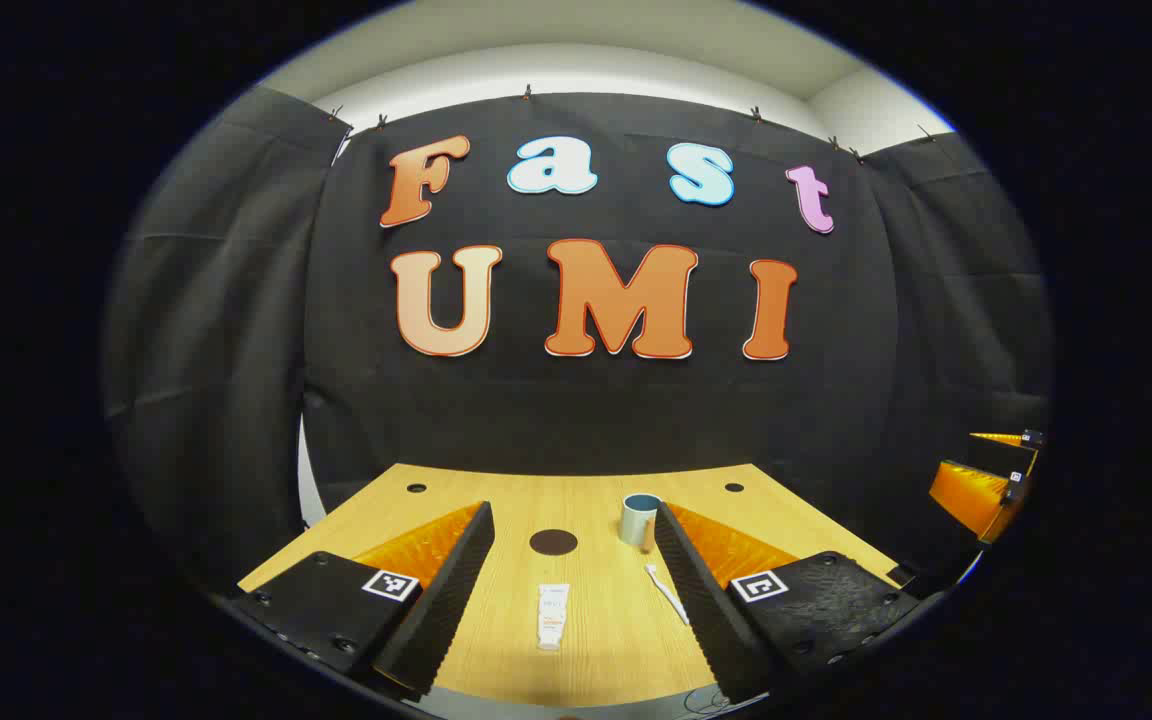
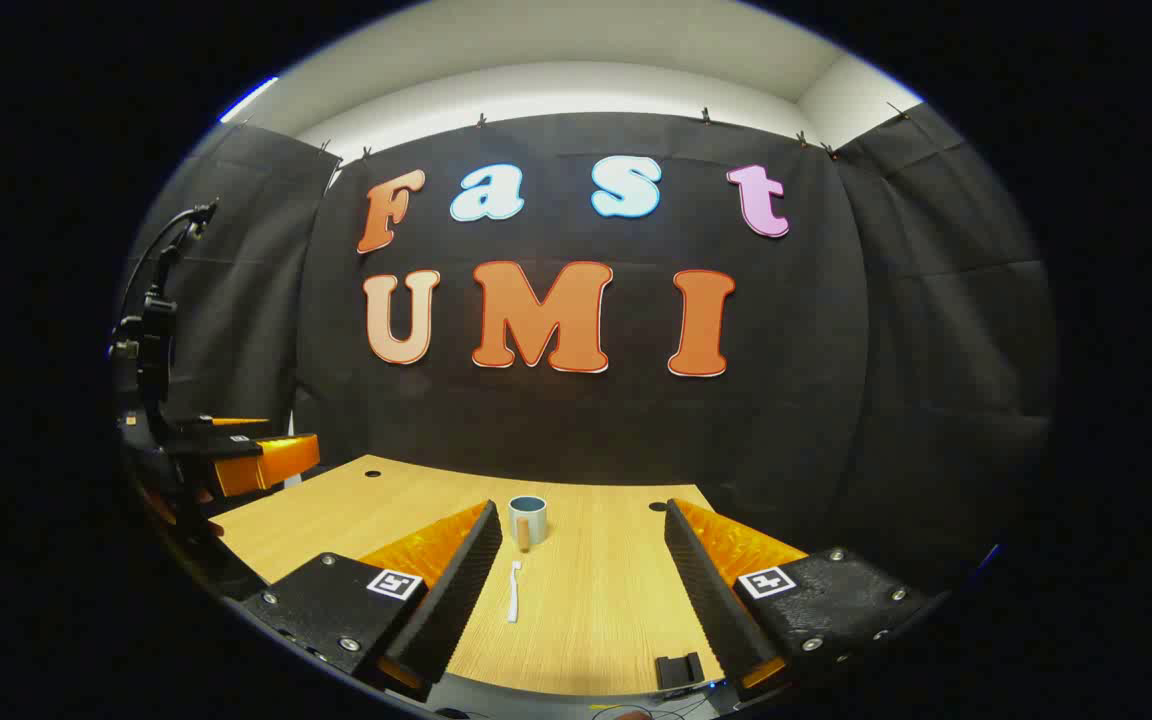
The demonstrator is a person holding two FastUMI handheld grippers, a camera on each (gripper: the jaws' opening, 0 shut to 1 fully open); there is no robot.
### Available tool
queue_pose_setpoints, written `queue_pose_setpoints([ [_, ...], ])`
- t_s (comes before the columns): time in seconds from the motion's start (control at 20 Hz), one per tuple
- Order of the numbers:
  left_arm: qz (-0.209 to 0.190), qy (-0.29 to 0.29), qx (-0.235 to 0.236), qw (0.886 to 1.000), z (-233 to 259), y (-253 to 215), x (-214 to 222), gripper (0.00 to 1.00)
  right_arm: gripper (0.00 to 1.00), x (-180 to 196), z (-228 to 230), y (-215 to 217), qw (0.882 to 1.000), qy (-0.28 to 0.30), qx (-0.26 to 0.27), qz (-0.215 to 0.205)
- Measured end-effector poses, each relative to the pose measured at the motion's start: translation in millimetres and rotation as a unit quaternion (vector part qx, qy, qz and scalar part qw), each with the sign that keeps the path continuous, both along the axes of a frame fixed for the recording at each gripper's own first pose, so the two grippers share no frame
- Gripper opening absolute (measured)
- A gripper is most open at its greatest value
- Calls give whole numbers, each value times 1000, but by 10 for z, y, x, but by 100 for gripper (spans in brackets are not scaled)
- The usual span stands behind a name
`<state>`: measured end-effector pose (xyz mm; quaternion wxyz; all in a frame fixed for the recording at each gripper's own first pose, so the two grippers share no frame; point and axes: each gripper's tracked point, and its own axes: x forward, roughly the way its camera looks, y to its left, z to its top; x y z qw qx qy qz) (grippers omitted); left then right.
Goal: Put the toothbrush and toothpaste on the desktop into the cup, then pick up the cup and place it on the coaster on the desktop.
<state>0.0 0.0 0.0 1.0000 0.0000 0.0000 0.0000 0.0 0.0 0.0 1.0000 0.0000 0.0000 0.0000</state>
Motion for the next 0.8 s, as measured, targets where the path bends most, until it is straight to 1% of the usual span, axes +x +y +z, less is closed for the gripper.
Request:
queue_pose_setpoints([
  [0.1, -12, -3, 4, 1000, 31, 136, 129, 96, 99, 145, -37, 114, 1000, 3, -2, -6],
  [0.15, -17, 0, 1, 1000, 27, 191, 217, 97, 99, 203, -41, 182, 1000, 3, -2, -6],
  [0.25, -31, 3, -4, 1000, 21, 267, 412, 97, 99, 346, -36, 293, 1000, 1, -4, -10],
  [0.55, -62, -18, 5, 998, 146, 488, 811, 97, 99, 784, -7, 679, 1000, -6, -9, -17],
  [0.7, -67, -23, 5, 997, 171, 561, 901, 97, 99, 945, 60, 757, 1000, -11, -13, -24],
  [0.8, -63, -28, 2, 998, 184, 578, 942, 97, 99, 1028, 107, 806, 1000, -17, -19, -16],
])
